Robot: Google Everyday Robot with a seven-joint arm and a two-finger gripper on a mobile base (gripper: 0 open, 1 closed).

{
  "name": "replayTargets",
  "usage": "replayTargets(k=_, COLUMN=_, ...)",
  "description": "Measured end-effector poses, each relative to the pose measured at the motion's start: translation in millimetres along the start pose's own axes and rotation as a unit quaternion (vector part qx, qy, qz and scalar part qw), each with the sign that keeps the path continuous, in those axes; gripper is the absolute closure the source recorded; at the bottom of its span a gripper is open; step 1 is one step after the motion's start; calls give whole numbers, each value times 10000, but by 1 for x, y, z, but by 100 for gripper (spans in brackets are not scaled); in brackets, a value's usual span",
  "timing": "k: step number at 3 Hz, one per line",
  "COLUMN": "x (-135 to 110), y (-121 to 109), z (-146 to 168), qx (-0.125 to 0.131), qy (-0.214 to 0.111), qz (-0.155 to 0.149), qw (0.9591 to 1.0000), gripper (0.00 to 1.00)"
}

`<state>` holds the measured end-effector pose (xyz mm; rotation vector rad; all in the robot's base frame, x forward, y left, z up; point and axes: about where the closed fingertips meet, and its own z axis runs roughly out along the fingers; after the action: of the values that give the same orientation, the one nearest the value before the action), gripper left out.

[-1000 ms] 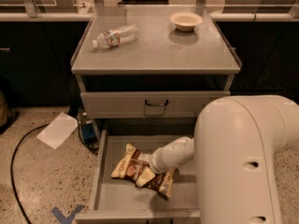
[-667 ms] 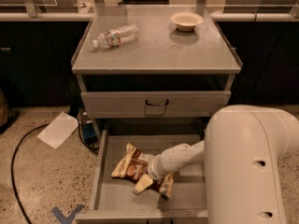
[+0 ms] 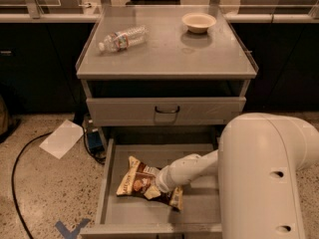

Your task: Pick brown chip bag from middle drawer and place on counter

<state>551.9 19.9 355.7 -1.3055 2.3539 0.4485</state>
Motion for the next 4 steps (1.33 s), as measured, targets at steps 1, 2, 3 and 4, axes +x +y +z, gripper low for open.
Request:
replayTargets(k=1, x=0, y=0, z=0, qx=0, qy=0, qz=0, qw=10000, gripper=65)
replayTargets(k=2, x=-3, y=1, z=-6, qx=0, qy=0, qz=0, qw=10000, gripper=89)
replayTargets(k=3, x=-6, y=1, z=-10, qx=0, qy=0, qz=0, qw=10000, gripper=100)
replayTargets(k=4, x=-65, y=-25, z=-64, qx=150, qy=-484, qz=47, qw=9987, gripper=100)
